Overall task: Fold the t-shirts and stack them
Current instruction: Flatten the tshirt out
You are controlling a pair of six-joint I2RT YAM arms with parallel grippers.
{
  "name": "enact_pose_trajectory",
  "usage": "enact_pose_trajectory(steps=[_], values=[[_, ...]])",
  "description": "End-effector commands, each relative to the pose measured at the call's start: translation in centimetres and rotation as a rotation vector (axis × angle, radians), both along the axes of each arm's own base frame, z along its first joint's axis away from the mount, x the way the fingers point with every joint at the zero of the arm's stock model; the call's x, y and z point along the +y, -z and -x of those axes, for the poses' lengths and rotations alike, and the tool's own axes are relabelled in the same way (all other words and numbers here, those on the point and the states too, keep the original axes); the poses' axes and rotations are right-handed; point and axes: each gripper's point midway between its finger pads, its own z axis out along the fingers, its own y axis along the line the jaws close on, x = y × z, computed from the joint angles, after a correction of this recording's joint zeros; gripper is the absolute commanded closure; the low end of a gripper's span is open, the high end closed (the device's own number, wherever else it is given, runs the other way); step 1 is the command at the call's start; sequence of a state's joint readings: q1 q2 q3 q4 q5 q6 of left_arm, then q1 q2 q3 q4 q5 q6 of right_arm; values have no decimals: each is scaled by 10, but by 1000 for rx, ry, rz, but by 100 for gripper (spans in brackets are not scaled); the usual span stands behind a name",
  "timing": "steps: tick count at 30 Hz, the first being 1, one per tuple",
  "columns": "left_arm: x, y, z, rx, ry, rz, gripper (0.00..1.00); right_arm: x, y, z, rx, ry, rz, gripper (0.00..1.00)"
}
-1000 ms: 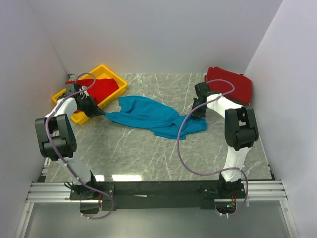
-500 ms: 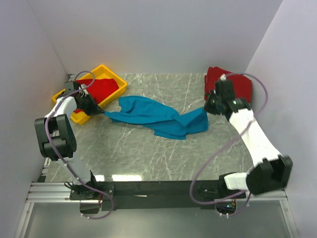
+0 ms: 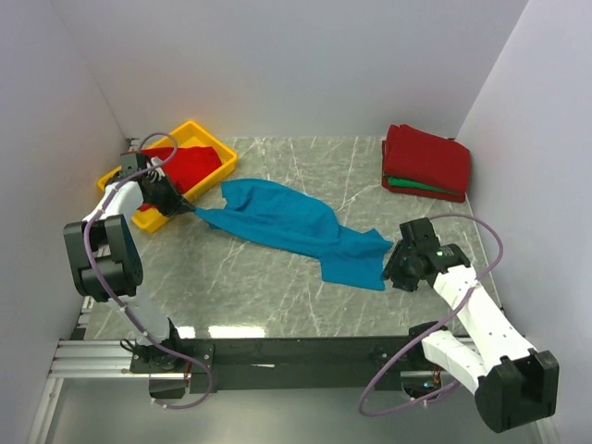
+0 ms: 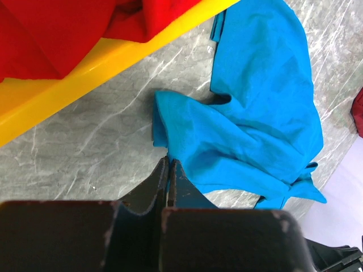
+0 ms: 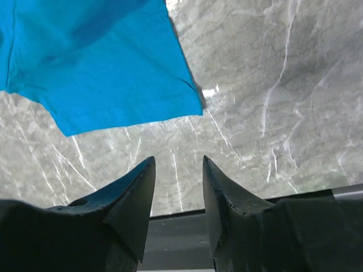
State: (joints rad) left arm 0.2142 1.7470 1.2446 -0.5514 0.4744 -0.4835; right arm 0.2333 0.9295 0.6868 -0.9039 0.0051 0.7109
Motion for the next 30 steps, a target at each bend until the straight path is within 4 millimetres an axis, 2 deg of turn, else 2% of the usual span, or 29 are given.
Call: enact_pose_trajectory(steps=[1,5,9,18,30], values=[[-4,-17,-3,-70,23,2,100,0,8,-11,-21,63,-5,54],[-5,-16,0,-71,25,4,100,6,27,-14,12,56,-22,54],[-5,-16,0,-72,25,2,100,4,38,-18,26,59,-3,54],[-6,-15,-1,-64,27,8,100,3,51,-33,33,66,26,54],[-4,-13,-2,-59,25,3,100,-4,69,-31,76,82,70,58]])
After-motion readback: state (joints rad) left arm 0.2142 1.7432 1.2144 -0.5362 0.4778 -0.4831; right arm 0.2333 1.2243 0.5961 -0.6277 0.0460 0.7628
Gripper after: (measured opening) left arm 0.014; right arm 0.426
